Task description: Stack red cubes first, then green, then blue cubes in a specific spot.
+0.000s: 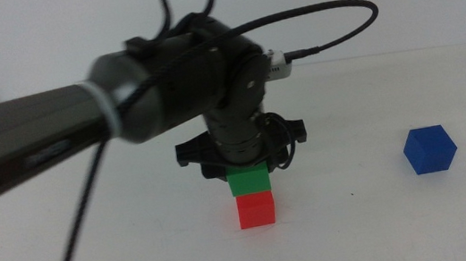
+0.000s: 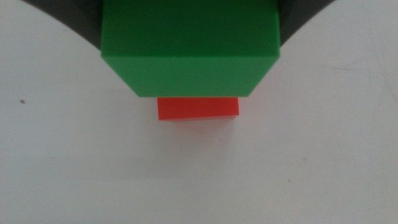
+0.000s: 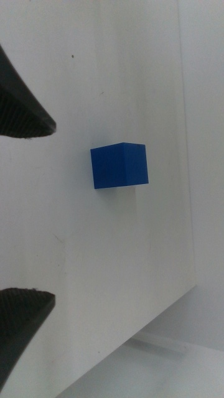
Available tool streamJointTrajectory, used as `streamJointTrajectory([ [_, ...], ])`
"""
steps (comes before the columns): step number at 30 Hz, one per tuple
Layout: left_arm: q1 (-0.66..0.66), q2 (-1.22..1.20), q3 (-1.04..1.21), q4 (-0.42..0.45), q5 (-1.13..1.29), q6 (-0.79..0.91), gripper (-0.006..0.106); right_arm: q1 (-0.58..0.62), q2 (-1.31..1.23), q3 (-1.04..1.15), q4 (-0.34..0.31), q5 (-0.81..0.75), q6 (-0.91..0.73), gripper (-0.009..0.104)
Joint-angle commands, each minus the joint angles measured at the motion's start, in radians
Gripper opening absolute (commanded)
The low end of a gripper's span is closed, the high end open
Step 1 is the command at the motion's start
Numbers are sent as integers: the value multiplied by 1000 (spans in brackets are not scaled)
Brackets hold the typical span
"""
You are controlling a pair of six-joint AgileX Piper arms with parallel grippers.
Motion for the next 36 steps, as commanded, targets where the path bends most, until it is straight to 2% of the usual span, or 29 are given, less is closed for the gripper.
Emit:
streamJointTrajectory([
  [1,-5,-5,-84,17,36,-17,-1,-7,-22,-18,-15,-71,-12,62],
  [8,-7,70,-170,2,140,-49,-1,-7,-22,-18,-15,-71,-12,62],
  [32,-7,108,-170,10,87,-41,-1,-7,-22,-18,-15,-71,-12,62],
  [36,-7,114,-170,35,86,-47,-1,-7,-22,-18,-15,-71,-12,62],
])
